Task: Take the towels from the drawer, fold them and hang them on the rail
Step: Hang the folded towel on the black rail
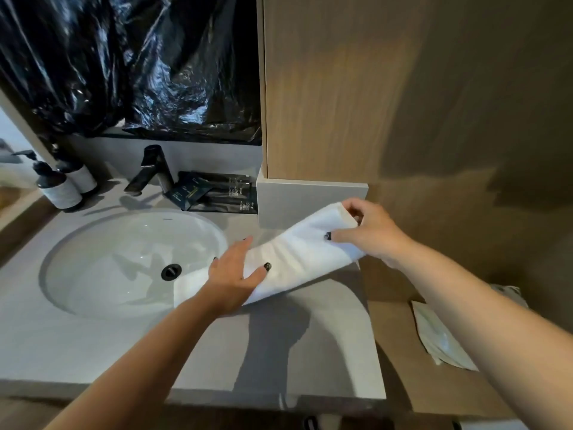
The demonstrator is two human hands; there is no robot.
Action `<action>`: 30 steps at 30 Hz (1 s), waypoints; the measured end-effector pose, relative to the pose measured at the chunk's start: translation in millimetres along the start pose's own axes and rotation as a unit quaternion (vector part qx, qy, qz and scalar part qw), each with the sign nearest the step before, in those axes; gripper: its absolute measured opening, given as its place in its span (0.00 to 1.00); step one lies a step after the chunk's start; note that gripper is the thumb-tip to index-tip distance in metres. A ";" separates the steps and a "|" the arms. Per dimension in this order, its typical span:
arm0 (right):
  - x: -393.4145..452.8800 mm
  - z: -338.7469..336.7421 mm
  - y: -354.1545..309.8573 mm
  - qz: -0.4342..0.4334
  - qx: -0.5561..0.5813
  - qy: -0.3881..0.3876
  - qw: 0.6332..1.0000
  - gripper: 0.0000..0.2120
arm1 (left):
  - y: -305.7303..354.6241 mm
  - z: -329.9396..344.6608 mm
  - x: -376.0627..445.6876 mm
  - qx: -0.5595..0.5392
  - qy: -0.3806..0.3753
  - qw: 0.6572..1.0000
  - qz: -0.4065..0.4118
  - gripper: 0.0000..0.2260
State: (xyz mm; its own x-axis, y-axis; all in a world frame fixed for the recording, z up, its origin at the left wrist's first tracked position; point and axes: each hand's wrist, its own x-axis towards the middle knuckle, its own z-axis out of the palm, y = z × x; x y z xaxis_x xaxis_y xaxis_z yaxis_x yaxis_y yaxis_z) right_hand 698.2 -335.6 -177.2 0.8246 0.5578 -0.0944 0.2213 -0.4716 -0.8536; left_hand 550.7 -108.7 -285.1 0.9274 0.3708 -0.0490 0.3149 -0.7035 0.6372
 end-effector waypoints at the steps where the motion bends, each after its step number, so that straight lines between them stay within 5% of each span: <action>1: -6.3 -2.7 -20.2 -0.035 -0.013 -0.009 0.999 0.17 | 10.7 -9.0 -3.3 -0.047 0.009 0.998 0.028 0.31; 8: -63.4 -6.5 -140.5 -0.205 -0.060 0.006 0.977 0.19 | 83.0 -84.1 -40.3 -0.161 0.080 0.941 0.286 0.20; 16: -122.7 -2.1 -217.9 -0.269 0.004 0.144 0.952 0.19 | 123.2 -135.1 -86.6 -0.268 0.144 0.919 0.252 0.04; 20: -148.2 -6.0 -240.2 -0.252 0.076 0.161 0.951 0.19 | 155.4 -170.6 -107.0 -0.364 0.170 0.881 0.251 0.05; 30: -212.4 -11.8 -308.1 -0.280 0.005 0.181 0.943 0.13 | 234.3 -286.7 -154.7 -0.476 0.209 0.802 0.295 0.18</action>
State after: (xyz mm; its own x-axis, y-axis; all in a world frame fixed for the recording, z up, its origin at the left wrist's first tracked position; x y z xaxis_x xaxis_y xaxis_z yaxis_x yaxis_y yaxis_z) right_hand 461.1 -316.8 112.0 0.7040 0.4471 0.5518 0.6713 -0.1653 -0.7225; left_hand 423.2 -157.1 92.3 0.6474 0.4539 0.6123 -0.6349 -0.1234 0.7627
